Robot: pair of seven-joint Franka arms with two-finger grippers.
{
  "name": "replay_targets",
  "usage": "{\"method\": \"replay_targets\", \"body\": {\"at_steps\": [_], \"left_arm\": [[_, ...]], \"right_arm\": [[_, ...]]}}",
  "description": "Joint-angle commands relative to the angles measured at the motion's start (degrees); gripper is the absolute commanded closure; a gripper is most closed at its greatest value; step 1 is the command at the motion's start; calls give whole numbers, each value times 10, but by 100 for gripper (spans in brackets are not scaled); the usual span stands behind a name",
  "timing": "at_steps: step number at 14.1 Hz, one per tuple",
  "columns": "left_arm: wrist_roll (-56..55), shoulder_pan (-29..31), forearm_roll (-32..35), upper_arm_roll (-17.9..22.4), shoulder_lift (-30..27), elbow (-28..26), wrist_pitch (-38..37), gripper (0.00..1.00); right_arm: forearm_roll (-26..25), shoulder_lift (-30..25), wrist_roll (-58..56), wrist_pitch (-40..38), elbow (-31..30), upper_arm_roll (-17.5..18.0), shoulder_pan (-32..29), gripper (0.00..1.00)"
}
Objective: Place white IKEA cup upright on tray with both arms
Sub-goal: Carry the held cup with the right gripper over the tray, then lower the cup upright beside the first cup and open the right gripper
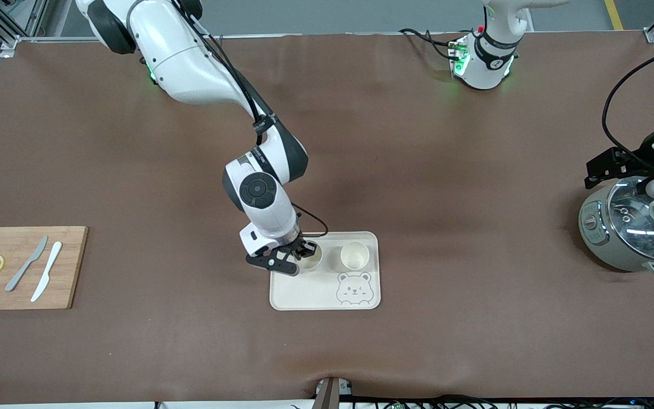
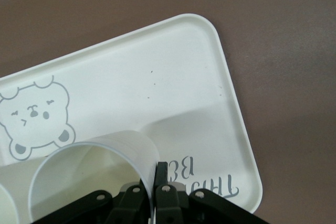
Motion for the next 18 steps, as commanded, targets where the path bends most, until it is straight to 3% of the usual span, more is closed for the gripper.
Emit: {"method": "replay_targets", "body": {"at_steps": [1,11,12,13,18], "left_arm": [[4,-1,9,-5,-12,-5,0,0],[0,-3,9,-7,-15,-7,-1,0],[-1,-3,9,-7,-15,-7,-1,0],[-1,-3,9,-11,-15,-7,-1,0],[-4,-2,9,-13,-14,-8,-1,0]], "right_arm": [[-27,5,16,12,-8,-5,3,100],[-50,20,16,26,-9,-6,-5,100],[-50,20,16,24,-9,-6,-5,63],[-49,20,16,24,-9,-6,-5,1],[-49,5,13,12,-9,-6,-5,0]]}}
